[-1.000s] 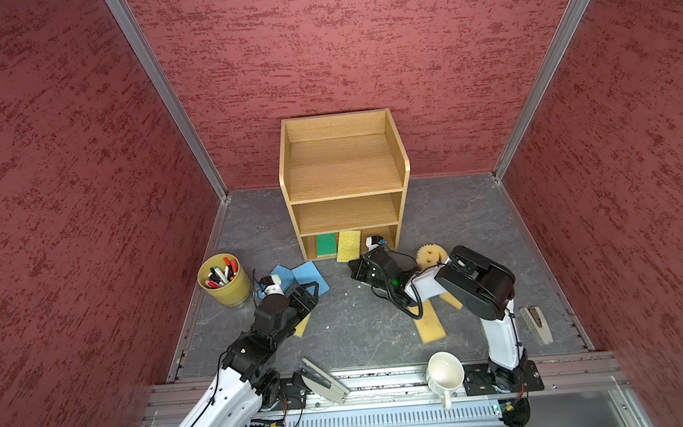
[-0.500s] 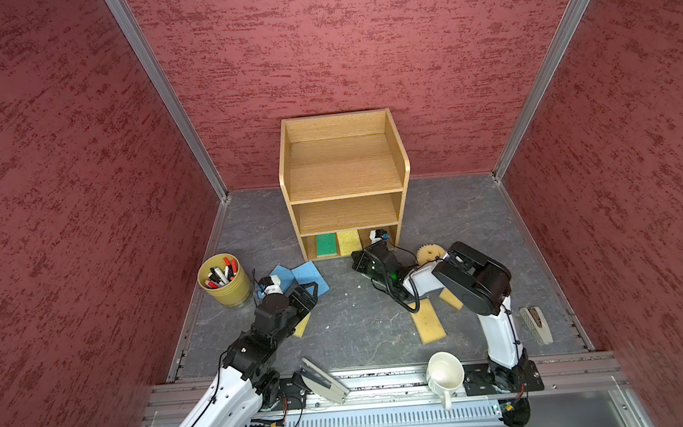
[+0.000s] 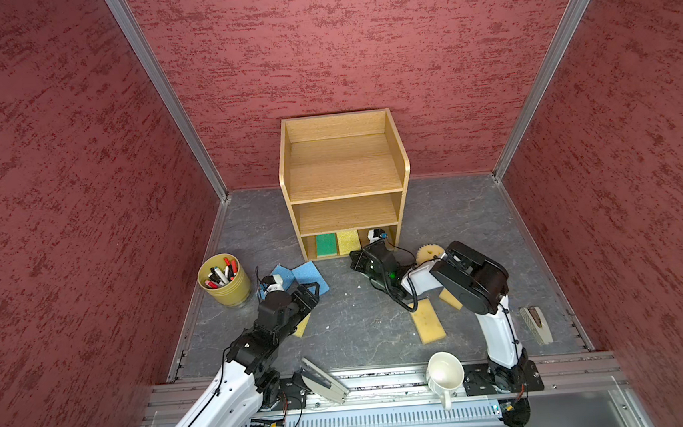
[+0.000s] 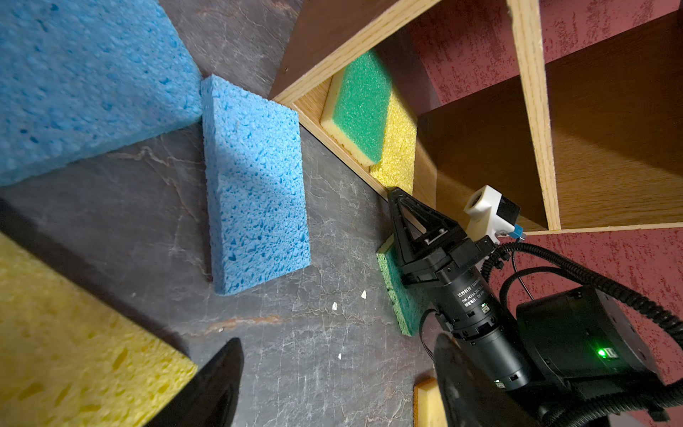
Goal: Place and organize the cleaning sponges onto the shelf
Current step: 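Push the yellow sponge upright against the green sponge with the right gripper, then release and withdraw the right gripper, reach to another yellow sponge near the blue sponges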
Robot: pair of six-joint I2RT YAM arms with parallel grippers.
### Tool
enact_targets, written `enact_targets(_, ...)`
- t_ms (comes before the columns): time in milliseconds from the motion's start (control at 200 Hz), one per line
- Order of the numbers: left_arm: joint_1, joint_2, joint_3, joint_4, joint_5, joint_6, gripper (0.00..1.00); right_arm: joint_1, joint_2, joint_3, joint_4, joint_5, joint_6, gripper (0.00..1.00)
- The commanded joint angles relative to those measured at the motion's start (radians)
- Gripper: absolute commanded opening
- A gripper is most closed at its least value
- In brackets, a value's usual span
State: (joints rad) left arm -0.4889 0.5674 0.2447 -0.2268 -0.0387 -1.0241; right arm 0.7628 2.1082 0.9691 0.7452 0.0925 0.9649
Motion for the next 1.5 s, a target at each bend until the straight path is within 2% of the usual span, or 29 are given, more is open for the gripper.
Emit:
enact_targets(0, 0.006, 0.008, -0.001, 0.031, 0.013, 0.004, 0.81, -0.002, 0.03, 0.028, 0.01, -0.021, 0.015, 0.0)
enact_targets(616, 0.007, -0.008, -0.003, 0.017, 0.011, 0.005, 0.81, -0.002, -0.056, -0.085, 0.025, 0.008, 0.017, 0.0)
enact_targets(817, 0.009, -0.024, -0.004, 0.007, 0.005, 0.006, 0.81, 0.001, -0.122, -0.082, -0.096, -0.035, 0.004, 0.0)
enact_targets(952, 0.012, -0.025, 0.014, -0.024, 0.002, 0.021, 0.81, 0.006, -0.191, -0.077, -0.226, -0.084, -0.088, 0.0)
enact_targets(1087, 0.043, -0.026, 0.04, -0.127, -0.013, 0.04, 0.81, 0.022, -0.269, -0.084, -0.377, -0.107, -0.218, 0.01)
enact_targets(1217, 0.11, -0.028, 0.061, -0.199, 0.014, 0.069, 0.82, 0.05, -0.332, -0.083, -0.522, -0.108, -0.321, 0.13)
enact_targets(1318, 0.167, -0.001, 0.104, -0.285, 0.016, 0.107, 0.82, 0.087, -0.348, -0.044, -0.669, -0.096, -0.399, 0.17)
enact_targets(1428, 0.263, 0.057, 0.196, -0.435, 0.028, 0.16, 0.78, 0.153, -0.358, -0.002, -0.752, -0.084, -0.496, 0.23)
enact_targets(1493, 0.298, 0.063, 0.225, -0.477, 0.036, 0.183, 0.77, 0.199, -0.34, 0.044, -0.776, -0.116, -0.572, 0.31)
